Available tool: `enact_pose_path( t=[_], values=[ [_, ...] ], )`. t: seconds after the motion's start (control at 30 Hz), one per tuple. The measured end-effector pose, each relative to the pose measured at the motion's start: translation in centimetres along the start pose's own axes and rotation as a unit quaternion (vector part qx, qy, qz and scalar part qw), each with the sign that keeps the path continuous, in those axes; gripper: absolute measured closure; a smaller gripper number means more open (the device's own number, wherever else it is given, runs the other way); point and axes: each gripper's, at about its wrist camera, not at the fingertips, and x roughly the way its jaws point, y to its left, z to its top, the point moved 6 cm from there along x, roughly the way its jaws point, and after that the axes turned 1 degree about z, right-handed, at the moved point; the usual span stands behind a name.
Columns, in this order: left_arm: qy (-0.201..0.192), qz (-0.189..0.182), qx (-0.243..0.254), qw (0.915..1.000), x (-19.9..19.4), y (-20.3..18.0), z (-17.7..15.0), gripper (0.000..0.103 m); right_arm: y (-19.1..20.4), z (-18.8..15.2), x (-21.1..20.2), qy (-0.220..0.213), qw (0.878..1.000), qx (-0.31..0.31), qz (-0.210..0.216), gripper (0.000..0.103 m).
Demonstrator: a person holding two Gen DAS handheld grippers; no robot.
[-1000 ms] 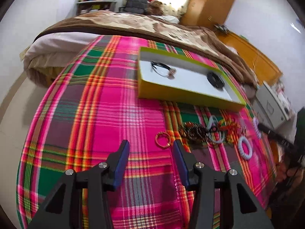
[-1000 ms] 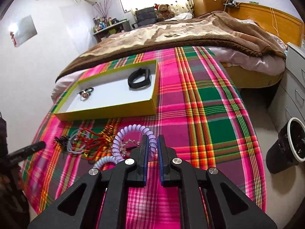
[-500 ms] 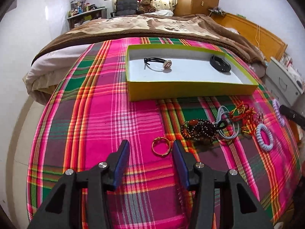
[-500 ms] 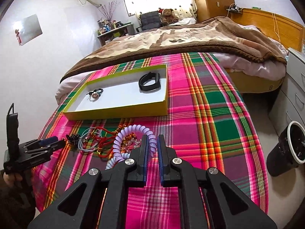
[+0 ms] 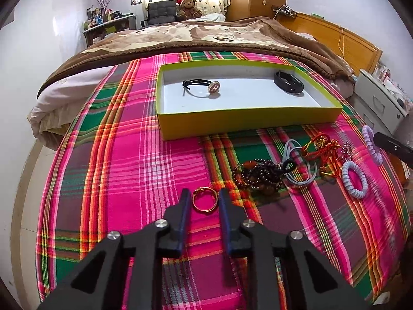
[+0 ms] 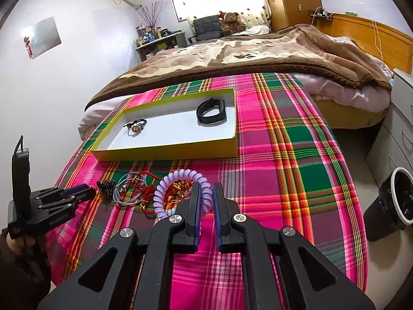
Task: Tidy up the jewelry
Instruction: 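Grasp the gold ring with the left gripper while the right holds the lavender coil, then carry the gold ring and lavender coil into the box and open both grippers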
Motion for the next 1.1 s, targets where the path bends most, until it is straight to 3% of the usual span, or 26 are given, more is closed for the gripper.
enact_pose_path(
  t=[0.63,1.1],
  values=[
    [-0.021,-0.015,-0.011,0.9996,-1.9,-0.1,1.1,0.081,0.7,1.2,-0.6,-0.010,1.000,-0.003,-0.002,0.094],
    [-0.052,-0.031,-0.016,0.9981,-2.3,0.1,6.1,0.081,1.9,6.4,2.0,-0.011,1.000,-0.026,-0.008,0.094]
  ],
)
